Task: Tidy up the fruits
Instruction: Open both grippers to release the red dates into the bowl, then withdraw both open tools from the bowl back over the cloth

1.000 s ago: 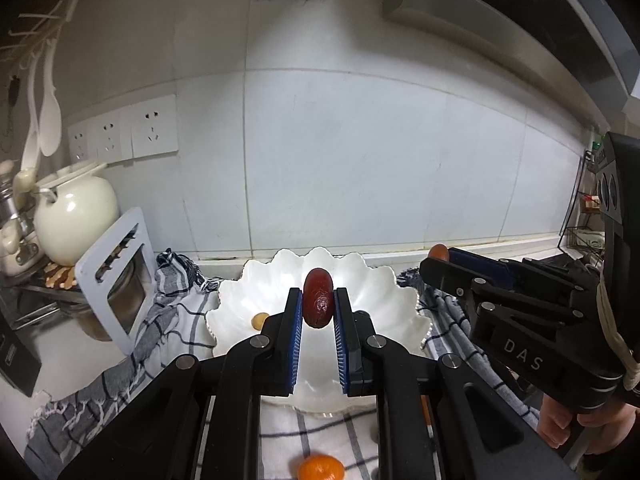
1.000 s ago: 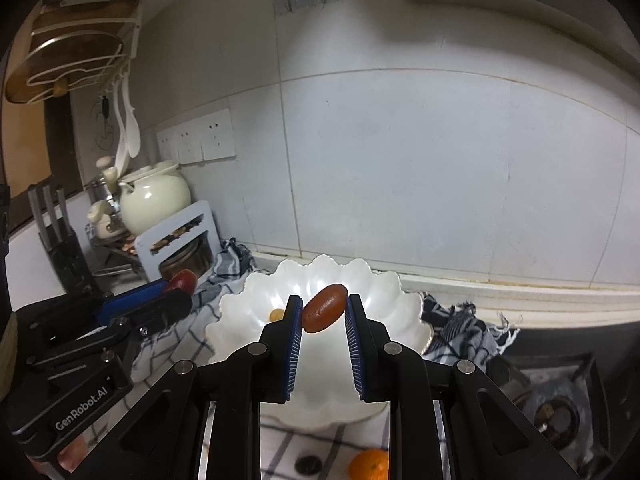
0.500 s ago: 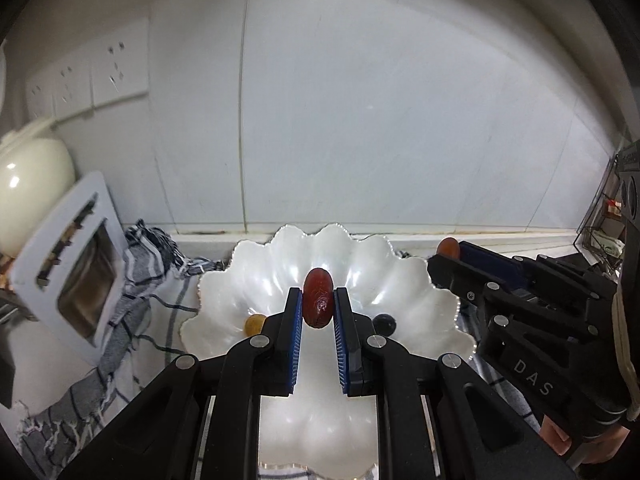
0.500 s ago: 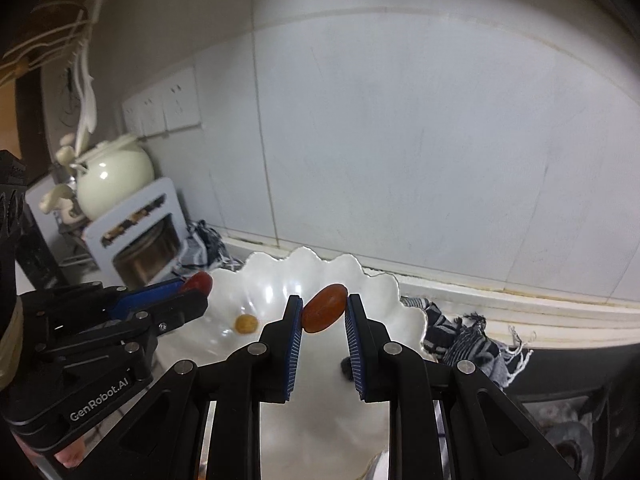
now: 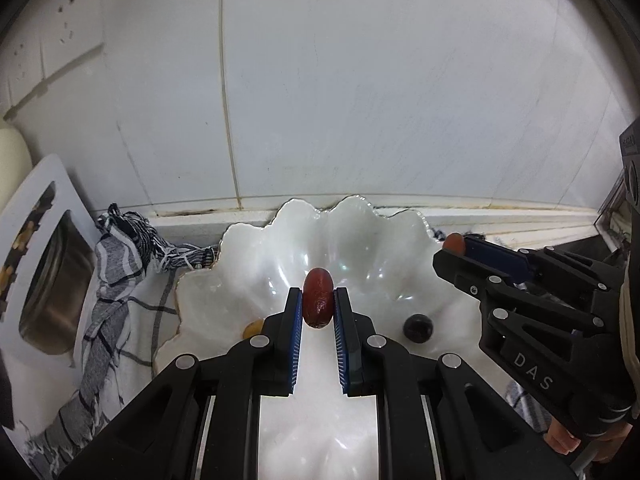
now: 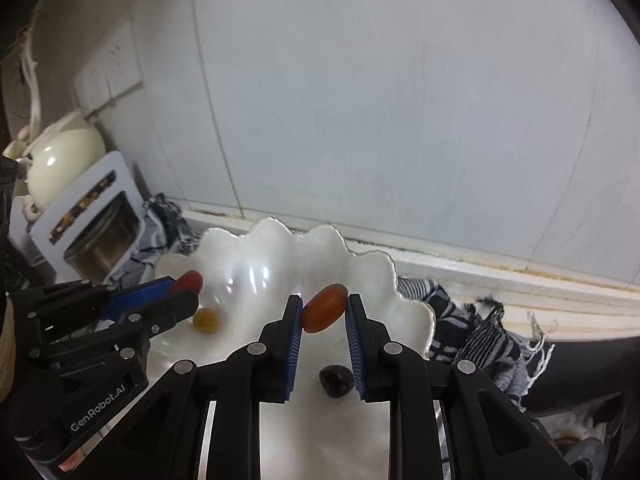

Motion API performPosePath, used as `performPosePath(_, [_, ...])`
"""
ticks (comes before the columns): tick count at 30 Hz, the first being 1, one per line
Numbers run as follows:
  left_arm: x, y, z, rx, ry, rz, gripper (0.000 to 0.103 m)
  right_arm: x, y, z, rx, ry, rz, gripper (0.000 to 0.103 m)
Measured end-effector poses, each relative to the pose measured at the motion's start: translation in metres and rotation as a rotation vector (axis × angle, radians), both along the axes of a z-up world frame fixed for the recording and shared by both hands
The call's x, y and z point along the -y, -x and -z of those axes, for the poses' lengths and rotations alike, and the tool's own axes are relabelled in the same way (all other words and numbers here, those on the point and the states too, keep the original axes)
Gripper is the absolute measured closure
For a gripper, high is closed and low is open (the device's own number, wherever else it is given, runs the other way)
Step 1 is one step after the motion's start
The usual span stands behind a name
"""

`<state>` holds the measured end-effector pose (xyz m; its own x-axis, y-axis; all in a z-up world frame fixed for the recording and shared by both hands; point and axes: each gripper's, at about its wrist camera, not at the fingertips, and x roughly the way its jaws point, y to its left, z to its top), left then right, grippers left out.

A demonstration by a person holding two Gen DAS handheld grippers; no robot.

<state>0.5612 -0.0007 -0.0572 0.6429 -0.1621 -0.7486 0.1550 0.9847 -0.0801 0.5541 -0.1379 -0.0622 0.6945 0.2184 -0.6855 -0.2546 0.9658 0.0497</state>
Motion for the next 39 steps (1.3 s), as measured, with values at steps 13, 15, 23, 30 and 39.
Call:
performPosePath(13, [0.004, -0.023, 0.029, -0.067, -0.051, -0.011, 0.071, 0.002, -0.023, 0.030, -0.102, 0.026, -0.001, 0.070])
performPosePath(15, [0.004, -0.020, 0.028, -0.054, -0.063, -0.022, 0.063, 0.003, -0.023, 0.029, -0.100, 0.027, 0.007, 0.057])
performPosePath(23, [-0.002, 0.003, 0.009, 0.015, -0.085, -0.062, 0.047, 0.012, -0.012, 0.019, -0.078, 0.000, 0.032, 0.056])
performPosePath(30, [-0.006, 0.036, -0.018, 0.077, -0.078, -0.089, 0.040, 0.016, 0.020, -0.006, 0.007, -0.002, 0.024, 0.056])
performPosePath(39, [-0.004, 0.084, -0.056, 0.174, -0.072, -0.098, 0.039, 0.019, 0.069, -0.046, 0.127, -0.014, -0.002, 0.056])
